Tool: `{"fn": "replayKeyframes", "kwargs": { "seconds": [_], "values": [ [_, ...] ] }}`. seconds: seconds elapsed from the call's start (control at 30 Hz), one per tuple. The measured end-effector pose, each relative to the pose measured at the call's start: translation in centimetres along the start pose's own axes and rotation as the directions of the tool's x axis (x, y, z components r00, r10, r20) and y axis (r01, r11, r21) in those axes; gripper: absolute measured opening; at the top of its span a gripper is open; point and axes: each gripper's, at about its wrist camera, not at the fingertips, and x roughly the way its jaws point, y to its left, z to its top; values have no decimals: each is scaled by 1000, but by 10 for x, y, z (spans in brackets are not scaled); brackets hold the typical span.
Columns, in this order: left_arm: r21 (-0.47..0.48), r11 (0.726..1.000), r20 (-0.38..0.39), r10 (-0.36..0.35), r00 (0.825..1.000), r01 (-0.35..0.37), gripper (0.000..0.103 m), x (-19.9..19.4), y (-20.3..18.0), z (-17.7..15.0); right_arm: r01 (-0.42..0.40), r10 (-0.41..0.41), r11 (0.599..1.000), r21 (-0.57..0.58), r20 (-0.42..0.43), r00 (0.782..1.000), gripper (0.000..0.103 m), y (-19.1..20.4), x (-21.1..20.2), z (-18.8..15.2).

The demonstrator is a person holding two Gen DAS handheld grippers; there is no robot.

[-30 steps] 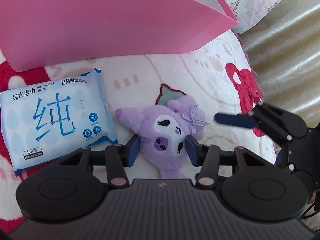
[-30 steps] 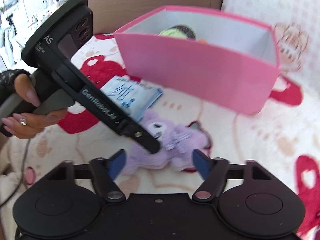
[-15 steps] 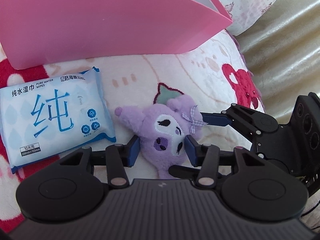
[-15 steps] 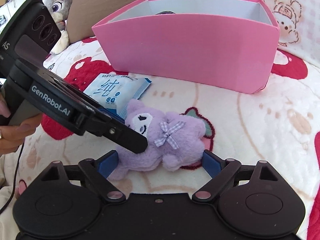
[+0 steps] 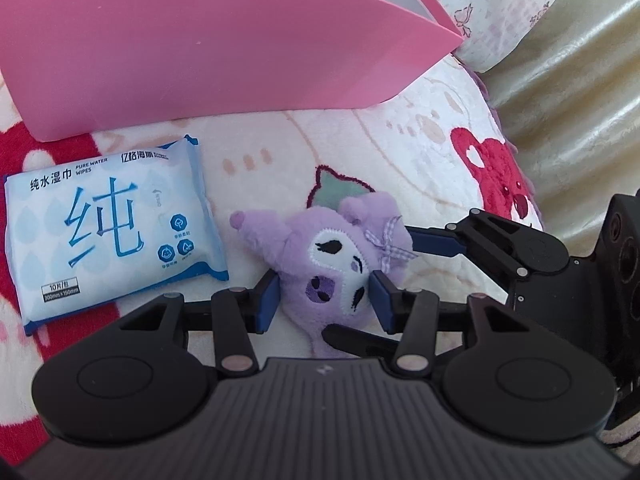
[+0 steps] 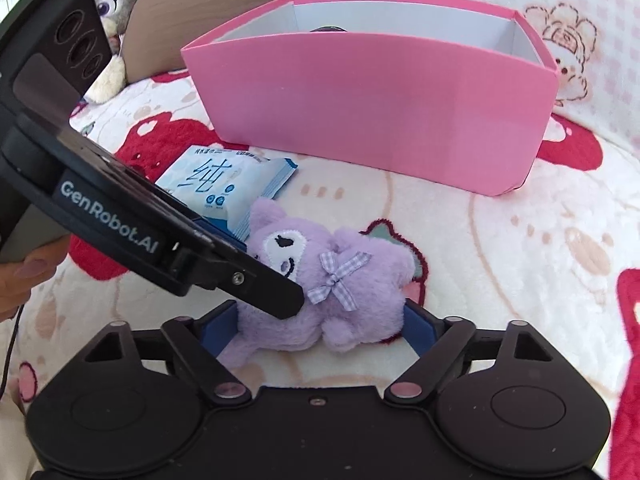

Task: Organize objects
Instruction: 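Close the left gripper on the purple plush toy, then lift the plush toy with the left gripper toward the pink box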

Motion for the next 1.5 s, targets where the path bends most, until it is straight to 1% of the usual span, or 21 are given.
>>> {"fn": "replayKeyframes", "kwargs": {
  "seconds": [0.1, 0.23, 0.43, 0.53, 0.7, 0.77, 0.9, 1.13, 1.37, 1.5],
  "values": [
    [8, 1000, 1, 10, 1000, -10, 47, -3, -5, -3, 6, -6, 1000, 26, -14, 1000, 83, 3, -3, 0],
    [10, 1000, -13, 8, 1000, -8, 47, -6, -13, -6, 28, -27, 1000, 9, -23, 999, 83, 9, -12, -3],
    [11, 1000, 4, 0, 1000, 0, 47, -19, -23, -9, 45, -44, 999, 21, -43, 998, 84, 15, -27, 3],
    [-5, 1000, 5, -10, 1000, 10, 47, -28, -23, -10, 40, -39, 999, 26, -46, 998, 85, 18, -35, 7],
    [-74, 995, 4, -62, 998, 62, 47, -45, -21, -14, 25, -24, 999, 28, -42, 999, 87, 25, -51, 15],
    [-79, 994, 11, -70, 997, 71, 47, -53, -23, -16, 24, -23, 1000, 20, -35, 999, 87, 29, -58, 18],
    [-65, 995, 31, -74, 997, 75, 47, -70, -31, -16, 27, -27, 1000, 5, -29, 999, 90, 39, -72, 24],
    [-24, 997, 46, -70, 996, 71, 47, -104, -49, -19, 48, -49, 998, -35, -22, 999, 90, 60, -101, 31],
    [12, 998, 67, -64, 996, 63, 47, -133, -63, -20, 86, -87, 995, -49, -21, 996, 91, 77, -121, 43],
    [46, 997, 117, -71, 991, 66, 47, -152, -73, -21, 134, -133, 990, -51, 20, 991, 91, 88, -135, 50]
  ]
}}
